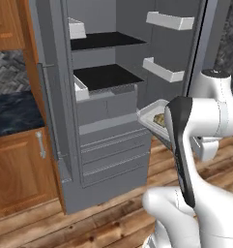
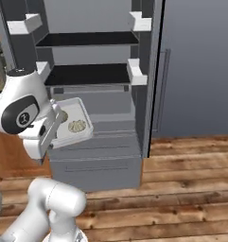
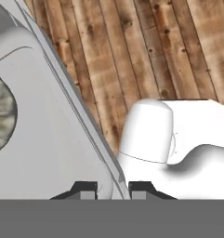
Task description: Place two dumplings into each of the tupperware containers and then place the containers in the fridge.
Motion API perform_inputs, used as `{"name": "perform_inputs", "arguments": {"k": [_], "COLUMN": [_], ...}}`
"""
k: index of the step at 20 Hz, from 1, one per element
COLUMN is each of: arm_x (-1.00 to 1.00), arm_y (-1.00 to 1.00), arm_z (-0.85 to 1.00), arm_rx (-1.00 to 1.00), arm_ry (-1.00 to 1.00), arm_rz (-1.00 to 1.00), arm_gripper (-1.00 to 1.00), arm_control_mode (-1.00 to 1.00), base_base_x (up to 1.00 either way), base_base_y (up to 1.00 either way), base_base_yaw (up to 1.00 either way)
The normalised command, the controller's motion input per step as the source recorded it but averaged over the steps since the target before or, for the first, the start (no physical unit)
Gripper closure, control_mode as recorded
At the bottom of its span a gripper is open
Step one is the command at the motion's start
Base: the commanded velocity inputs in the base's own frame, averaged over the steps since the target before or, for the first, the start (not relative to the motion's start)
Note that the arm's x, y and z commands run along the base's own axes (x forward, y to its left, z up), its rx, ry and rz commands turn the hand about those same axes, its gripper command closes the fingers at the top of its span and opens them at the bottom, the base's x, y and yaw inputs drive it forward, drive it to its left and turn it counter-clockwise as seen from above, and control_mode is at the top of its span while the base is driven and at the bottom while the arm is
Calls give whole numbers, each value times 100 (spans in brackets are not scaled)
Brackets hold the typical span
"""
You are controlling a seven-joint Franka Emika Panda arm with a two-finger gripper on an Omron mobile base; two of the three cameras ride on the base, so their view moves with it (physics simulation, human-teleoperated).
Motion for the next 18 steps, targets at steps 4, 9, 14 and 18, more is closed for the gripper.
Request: {"name": "perform_inputs", "arguments": {"k": [4,9,14,18], "arm_x": [0,0,0,0], "arm_y": [0,0,0,0], "arm_z": [0,0,0,0], "arm_rx": [0,0,0,0], "arm_ry": [0,0,0,0], "arm_rz": [0,0,0,0], "arm_gripper": [100,100,100,100], "arm_control_mode": [100,100,100,100], "base_base_x": [81,94,64,14], "base_base_y": [-21,-55,-46,4], "base_base_yaw": [6,19,25,30]}}
